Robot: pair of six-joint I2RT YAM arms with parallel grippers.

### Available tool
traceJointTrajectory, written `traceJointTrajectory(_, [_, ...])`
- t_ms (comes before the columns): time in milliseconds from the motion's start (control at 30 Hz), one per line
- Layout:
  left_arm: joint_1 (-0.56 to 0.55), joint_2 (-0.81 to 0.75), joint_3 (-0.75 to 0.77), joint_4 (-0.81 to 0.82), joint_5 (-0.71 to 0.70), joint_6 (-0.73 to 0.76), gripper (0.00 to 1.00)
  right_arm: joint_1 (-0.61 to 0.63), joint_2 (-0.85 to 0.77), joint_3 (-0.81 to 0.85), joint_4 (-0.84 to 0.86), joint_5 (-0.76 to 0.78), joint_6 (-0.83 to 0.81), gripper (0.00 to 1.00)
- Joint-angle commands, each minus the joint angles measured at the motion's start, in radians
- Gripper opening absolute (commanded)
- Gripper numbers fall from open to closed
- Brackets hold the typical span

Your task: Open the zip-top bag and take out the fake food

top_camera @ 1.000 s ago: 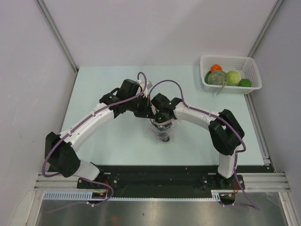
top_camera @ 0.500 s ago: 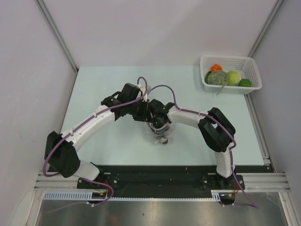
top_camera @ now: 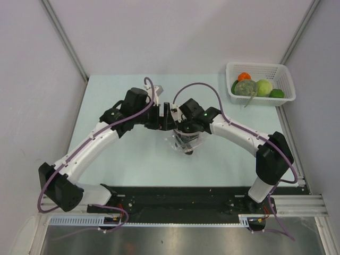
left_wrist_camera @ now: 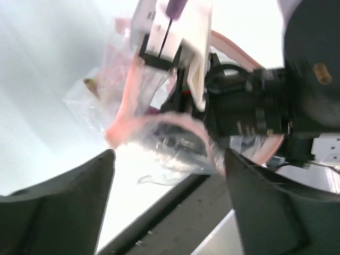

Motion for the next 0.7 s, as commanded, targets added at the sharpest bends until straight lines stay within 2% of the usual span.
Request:
traceJointTrajectory(0, [0.025, -0.105, 0.043, 0.023, -0.062, 0.011, 0.99, -0.064, -0.032, -0.003, 0.034, -0.155, 0.019, 0.08])
traceJointTrajectory(100, [0.065, -0.139, -0.003, 0.02, -0.056, 0.003, 0.99, -0.124, -0.039, -0.008, 0.062, -0.262, 0.053, 0.08])
traceJointTrajectory(233, [0.168, -0.134, -0.139, 0.06, 0.055, -0.086, 0.97, -0.172, -0.061, -0.014, 0.103, -0.399, 0.082, 0.08])
traceJointTrajectory(333, [0.251, -0.118, -0.3, 0.242, 0.247, -0.191, 0.97, -0.19, -0.077, -0.024, 0.124, -0.462, 0.094, 0.08])
traceJointTrajectory(367, [0.265, -0.104, -0.351, 0.308, 0.351, -0.221, 0.98, -0.196, -0.082, -0.029, 0.131, -0.476, 0.1, 0.08])
traceJointTrajectory(500, [0.277, -0.026, -0.365, 0.48, 0.453, -0.308, 0.99, -0.202, -0.1, -0.046, 0.154, -0.519, 0.123, 0.08])
traceJointTrajectory(600, [0.279, 0.013, -0.367, 0.528, 0.473, -0.362, 0.99, -0.199, -0.108, -0.054, 0.169, -0.55, 0.132, 0.08])
traceJointTrajectory(667, [0.279, 0.033, -0.4, 0.641, 0.502, -0.432, 1.0, -0.196, -0.116, -0.058, 0.175, -0.559, 0.134, 0.08])
